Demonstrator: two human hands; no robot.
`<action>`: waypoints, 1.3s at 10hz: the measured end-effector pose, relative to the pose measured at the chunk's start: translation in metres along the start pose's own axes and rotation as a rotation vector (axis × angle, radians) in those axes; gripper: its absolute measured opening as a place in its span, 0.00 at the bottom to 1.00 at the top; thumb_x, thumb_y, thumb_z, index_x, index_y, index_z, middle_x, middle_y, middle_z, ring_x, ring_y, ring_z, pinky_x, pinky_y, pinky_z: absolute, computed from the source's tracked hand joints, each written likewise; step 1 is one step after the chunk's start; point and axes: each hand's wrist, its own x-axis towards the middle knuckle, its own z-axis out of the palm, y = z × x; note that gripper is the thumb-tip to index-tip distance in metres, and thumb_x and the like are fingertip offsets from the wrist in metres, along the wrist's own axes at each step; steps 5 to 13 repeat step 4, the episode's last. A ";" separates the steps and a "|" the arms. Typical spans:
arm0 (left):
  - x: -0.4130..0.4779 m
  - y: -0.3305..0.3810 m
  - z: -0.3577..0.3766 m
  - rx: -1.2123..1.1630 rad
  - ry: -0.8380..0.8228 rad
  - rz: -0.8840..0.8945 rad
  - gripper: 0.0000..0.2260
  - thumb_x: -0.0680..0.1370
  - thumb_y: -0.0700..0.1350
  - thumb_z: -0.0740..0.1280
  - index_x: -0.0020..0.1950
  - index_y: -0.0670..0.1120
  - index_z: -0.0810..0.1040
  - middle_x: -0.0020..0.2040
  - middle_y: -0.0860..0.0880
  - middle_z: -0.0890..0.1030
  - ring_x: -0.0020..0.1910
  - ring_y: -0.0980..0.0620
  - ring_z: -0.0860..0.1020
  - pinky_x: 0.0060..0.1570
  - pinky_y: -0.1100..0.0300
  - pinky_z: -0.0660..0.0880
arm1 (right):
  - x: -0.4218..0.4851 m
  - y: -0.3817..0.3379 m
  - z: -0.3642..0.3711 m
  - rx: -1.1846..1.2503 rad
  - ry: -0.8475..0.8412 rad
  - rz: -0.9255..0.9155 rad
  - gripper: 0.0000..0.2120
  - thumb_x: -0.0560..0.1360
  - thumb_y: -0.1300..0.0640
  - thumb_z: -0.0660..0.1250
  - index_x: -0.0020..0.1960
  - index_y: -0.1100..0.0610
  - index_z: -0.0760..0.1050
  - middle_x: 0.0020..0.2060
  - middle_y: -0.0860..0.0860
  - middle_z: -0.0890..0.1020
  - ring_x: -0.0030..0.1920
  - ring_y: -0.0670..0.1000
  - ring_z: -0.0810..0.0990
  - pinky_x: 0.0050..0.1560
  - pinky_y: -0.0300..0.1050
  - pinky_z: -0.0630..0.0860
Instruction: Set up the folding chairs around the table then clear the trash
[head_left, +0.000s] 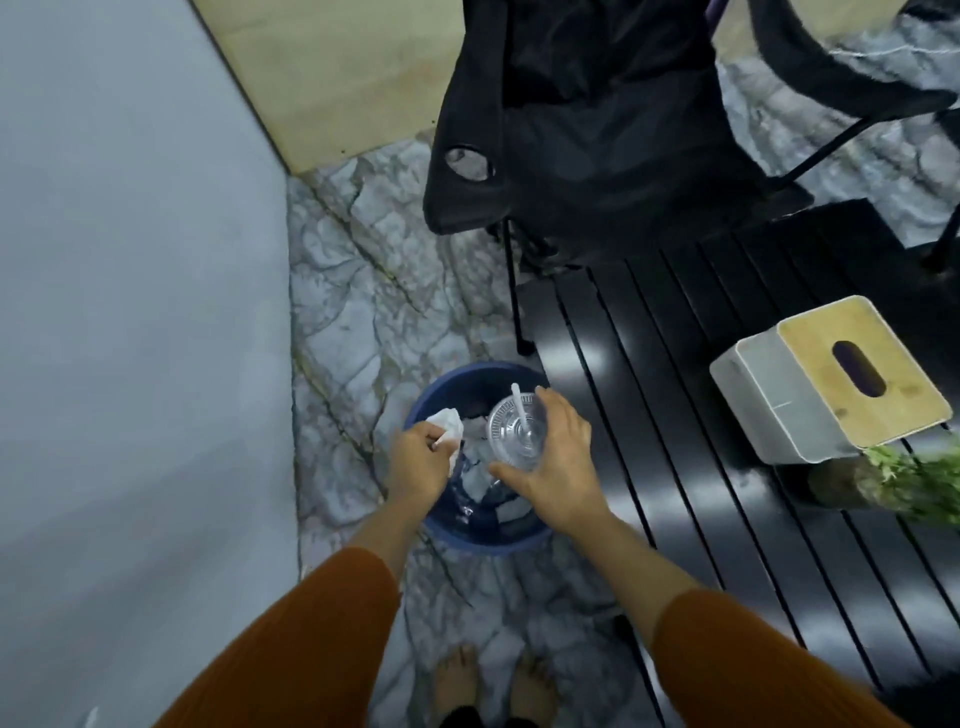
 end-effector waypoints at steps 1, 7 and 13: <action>0.013 -0.031 0.009 -0.106 -0.162 -0.094 0.12 0.75 0.37 0.68 0.58 0.41 0.79 0.54 0.41 0.82 0.51 0.42 0.82 0.56 0.45 0.78 | 0.009 0.008 0.019 0.093 -0.048 0.085 0.55 0.62 0.49 0.80 0.77 0.53 0.49 0.76 0.51 0.55 0.76 0.53 0.50 0.75 0.53 0.56; -0.029 -0.061 0.015 -0.252 -0.117 -0.308 0.08 0.76 0.31 0.65 0.50 0.40 0.80 0.43 0.50 0.81 0.48 0.48 0.78 0.51 0.54 0.76 | -0.011 0.034 0.053 0.136 -0.069 0.170 0.35 0.68 0.55 0.75 0.70 0.51 0.64 0.62 0.51 0.72 0.64 0.51 0.71 0.63 0.42 0.73; -0.029 -0.061 0.015 -0.252 -0.117 -0.308 0.08 0.76 0.31 0.65 0.50 0.40 0.80 0.43 0.50 0.81 0.48 0.48 0.78 0.51 0.54 0.76 | -0.011 0.034 0.053 0.136 -0.069 0.170 0.35 0.68 0.55 0.75 0.70 0.51 0.64 0.62 0.51 0.72 0.64 0.51 0.71 0.63 0.42 0.73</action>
